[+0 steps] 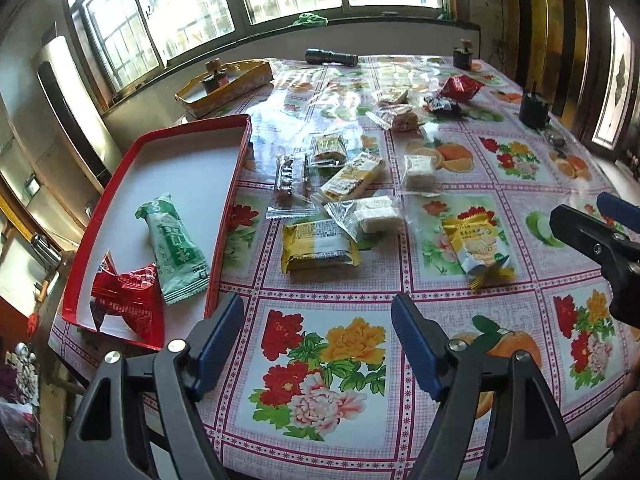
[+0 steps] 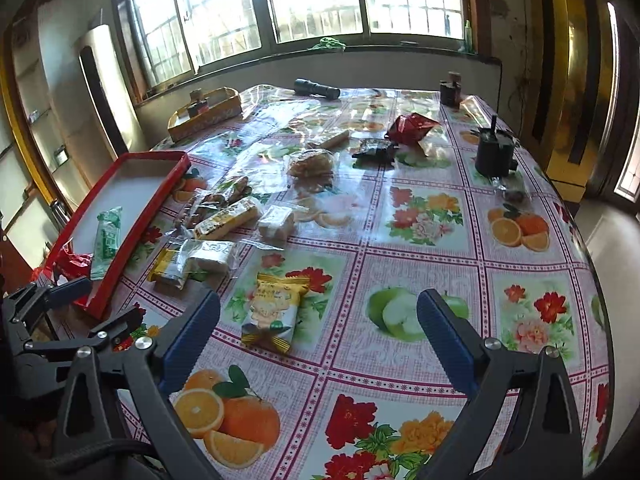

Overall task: Organize snacks
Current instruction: 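Move both tools back over the remaining snacks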

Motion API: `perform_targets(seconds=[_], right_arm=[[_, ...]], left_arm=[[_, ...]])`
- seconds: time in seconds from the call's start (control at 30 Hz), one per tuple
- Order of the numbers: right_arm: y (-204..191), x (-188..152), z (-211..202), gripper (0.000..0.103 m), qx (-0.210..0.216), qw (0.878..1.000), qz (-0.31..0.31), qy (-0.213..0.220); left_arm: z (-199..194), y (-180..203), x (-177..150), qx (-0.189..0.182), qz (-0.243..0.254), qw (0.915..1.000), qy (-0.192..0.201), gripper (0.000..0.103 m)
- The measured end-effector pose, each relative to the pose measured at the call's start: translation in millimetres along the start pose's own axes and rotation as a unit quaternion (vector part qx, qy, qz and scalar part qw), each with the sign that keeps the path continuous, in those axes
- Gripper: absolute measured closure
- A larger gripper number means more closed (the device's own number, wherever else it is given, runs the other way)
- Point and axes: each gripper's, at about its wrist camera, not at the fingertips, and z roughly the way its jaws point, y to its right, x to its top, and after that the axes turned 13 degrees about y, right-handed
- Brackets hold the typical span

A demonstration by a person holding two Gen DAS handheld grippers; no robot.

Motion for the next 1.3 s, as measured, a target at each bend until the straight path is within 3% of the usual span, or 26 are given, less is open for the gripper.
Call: perform_targets(seconds=[0.2, 0.47, 1.3], right_arm=[[-3.2, -9.8, 8.7, 0.004, -0.002, 1.000, -0.017, -0.025], [-7.6, -11.2, 10.5, 0.004, -0.009, 0.999, -0.025, -0.030], [-8.9, -14.4, 18.9, 0.004, -0.010, 0.998, -0.026, -0.049]], left_arm=[[5.5, 5.8, -6.5, -0.008, 0.005, 0.9997, -0.022, 0.027], [8.3, 11.0, -12.2, -0.035, 0.002, 0.9985, -0.041, 0.027], [26.0, 20.2, -19.1, -0.055, 0.015, 0.9954, -0.077, 0.027]])
